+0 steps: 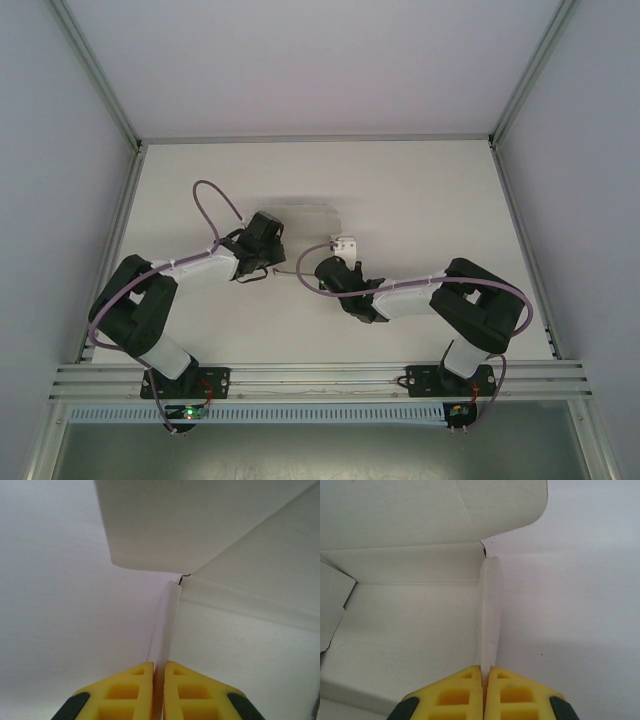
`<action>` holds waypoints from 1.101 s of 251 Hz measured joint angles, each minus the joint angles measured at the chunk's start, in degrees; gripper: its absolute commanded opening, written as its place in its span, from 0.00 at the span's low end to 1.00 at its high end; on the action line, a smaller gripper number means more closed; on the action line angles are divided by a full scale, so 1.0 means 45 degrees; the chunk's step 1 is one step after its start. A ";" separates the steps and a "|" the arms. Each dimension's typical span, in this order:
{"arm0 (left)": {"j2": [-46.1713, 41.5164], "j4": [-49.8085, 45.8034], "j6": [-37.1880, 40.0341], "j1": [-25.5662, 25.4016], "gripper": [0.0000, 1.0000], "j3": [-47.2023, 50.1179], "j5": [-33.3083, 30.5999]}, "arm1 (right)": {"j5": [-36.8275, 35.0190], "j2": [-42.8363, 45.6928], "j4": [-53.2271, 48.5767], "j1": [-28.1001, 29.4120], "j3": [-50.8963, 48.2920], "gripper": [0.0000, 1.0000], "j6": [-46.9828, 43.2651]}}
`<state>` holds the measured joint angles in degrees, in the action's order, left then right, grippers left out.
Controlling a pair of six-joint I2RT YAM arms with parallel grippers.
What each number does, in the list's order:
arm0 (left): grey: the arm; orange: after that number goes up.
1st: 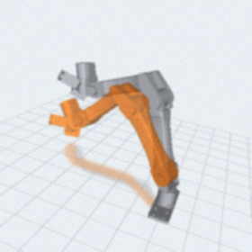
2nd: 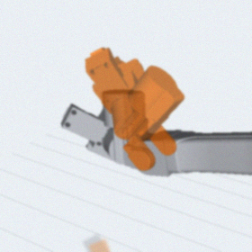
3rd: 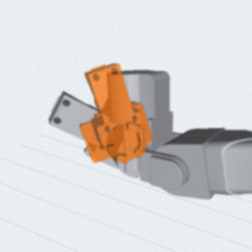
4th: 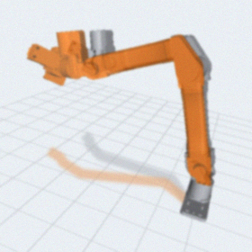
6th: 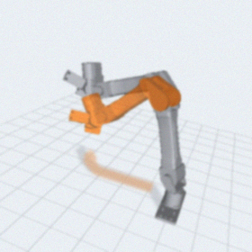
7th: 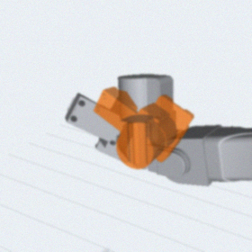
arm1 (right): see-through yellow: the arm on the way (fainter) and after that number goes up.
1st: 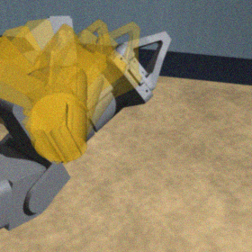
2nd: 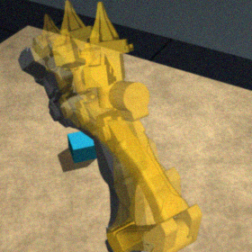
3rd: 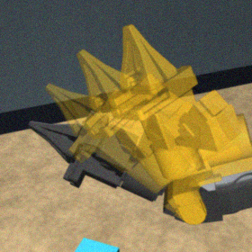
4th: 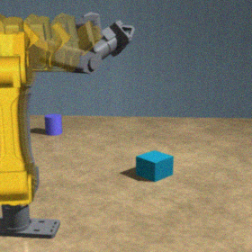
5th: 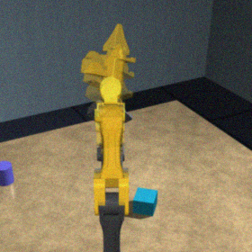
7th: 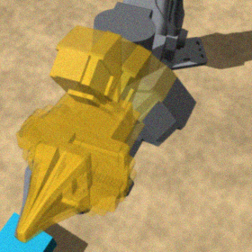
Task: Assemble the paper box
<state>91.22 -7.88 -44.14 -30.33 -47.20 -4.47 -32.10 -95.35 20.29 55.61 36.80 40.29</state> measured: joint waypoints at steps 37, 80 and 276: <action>0.0661 -0.0525 0.0194 -0.0214 0.11 -0.0651 -0.0544 | -0.0058 0.0000 0.0000 -0.0005 0.0000 0.00 -0.0005; 0.1719 -0.1651 0.0427 -0.0792 0.12 -0.1904 -0.1817 | -0.0199 -0.0029 -0.0010 -0.0136 0.0000 0.00 0.0000; 0.2390 -0.5387 -0.0151 -0.2696 0.17 -0.3259 -0.4979 | -0.0068 0.0097 -0.0928 -0.0136 0.0287 0.00 0.0049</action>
<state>101.97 -32.12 -44.82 -42.46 -61.87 -26.87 -32.40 -94.91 16.12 55.00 38.09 40.51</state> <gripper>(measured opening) 0.160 0.047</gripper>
